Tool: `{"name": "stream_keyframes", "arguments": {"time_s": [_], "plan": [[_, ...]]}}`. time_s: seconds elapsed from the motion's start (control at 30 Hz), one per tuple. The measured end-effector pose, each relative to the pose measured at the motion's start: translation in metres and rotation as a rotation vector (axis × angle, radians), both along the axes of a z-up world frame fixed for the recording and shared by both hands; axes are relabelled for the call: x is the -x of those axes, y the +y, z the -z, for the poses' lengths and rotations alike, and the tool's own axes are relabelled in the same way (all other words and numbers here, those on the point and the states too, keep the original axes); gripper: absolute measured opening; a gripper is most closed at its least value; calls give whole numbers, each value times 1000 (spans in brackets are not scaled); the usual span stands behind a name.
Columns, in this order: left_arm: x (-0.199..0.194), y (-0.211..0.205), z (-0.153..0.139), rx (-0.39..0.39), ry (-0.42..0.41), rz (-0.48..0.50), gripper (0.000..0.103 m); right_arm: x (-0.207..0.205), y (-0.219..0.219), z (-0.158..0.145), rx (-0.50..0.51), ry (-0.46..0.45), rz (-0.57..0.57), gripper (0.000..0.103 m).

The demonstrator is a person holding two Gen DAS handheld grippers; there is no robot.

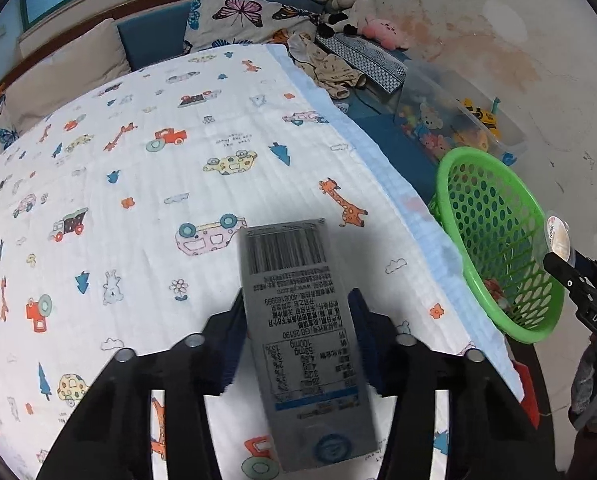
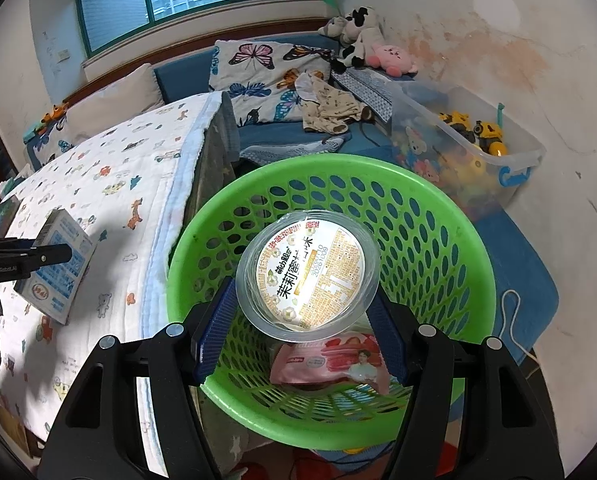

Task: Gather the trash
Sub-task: 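Carry the pudding cup over the green basket and open the right tool, then carry the white milk carton over the green basket and open the left tool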

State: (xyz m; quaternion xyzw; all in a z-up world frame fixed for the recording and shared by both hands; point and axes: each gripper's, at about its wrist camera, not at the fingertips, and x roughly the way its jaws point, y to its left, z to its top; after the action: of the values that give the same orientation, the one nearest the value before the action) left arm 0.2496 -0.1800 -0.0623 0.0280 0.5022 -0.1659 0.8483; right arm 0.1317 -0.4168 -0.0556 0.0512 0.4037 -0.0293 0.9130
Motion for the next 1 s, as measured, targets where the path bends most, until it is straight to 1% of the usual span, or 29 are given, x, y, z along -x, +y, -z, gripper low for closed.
{"name": "stream_keyframes", "arguments": {"time_s": [0.03,0.2,0.37,0.57,0.7,1.0], "plan": [[1,0,-1,0,1,-2,40,0,-1,0,0,1,1,65],[3,-2,-11,16,-16,9,40,-4,-7,3,2,8,13,65],[8,-14,-30,56,-47,54,40,-9,-17,9,6,27,35,65],[9,-40,-48,83,-82,112,40,-15,-30,17,14,45,68,66],[10,-61,-57,85,-105,152,40,-17,-37,19,14,46,88,75],[4,-103,-68,97,-124,212,40,-6,-45,18,0,39,97,75]]}}
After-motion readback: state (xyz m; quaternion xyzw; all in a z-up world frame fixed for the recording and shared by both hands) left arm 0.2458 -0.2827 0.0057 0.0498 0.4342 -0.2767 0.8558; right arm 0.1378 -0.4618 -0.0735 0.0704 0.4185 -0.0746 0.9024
